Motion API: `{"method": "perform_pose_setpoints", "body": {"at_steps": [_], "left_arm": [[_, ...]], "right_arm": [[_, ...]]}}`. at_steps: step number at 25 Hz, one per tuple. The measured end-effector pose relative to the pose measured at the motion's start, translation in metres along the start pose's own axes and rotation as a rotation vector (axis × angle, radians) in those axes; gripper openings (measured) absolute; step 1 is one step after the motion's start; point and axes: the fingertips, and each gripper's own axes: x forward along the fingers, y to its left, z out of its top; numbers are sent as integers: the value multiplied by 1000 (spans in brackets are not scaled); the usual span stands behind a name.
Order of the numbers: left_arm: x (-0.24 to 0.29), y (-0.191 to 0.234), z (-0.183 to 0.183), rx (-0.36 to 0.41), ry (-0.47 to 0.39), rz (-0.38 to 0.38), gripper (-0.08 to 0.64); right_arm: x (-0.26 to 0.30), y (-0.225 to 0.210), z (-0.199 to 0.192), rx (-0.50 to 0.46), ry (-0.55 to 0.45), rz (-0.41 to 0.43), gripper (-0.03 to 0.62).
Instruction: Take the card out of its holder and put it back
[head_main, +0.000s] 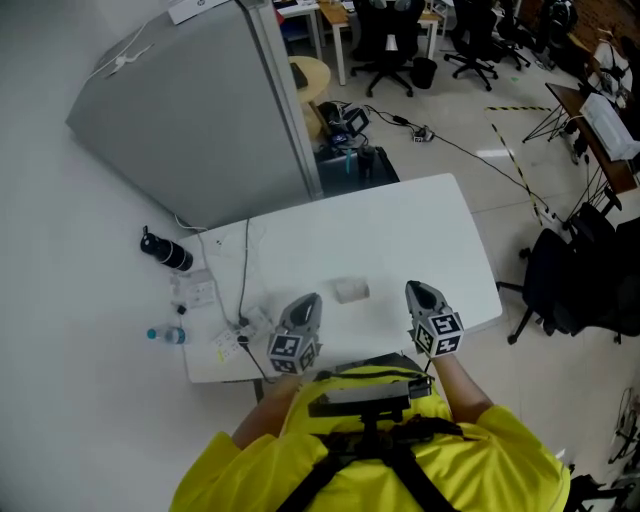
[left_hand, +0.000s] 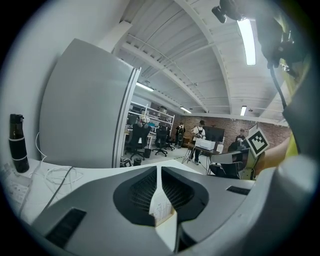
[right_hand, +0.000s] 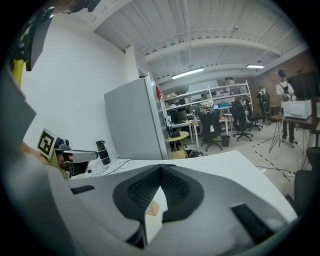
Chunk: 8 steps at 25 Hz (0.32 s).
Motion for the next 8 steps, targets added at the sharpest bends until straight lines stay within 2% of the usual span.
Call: {"method": "perform_pose_setpoints", "body": {"at_steps": [2, 8], "left_arm": [[-3, 0, -2, -2, 1, -2, 84], [-19, 6, -24, 14, 11, 10, 89]], "right_arm": [[1, 6, -6, 1, 10, 1, 5], [2, 17, -17, 15, 11, -6, 5]]}}
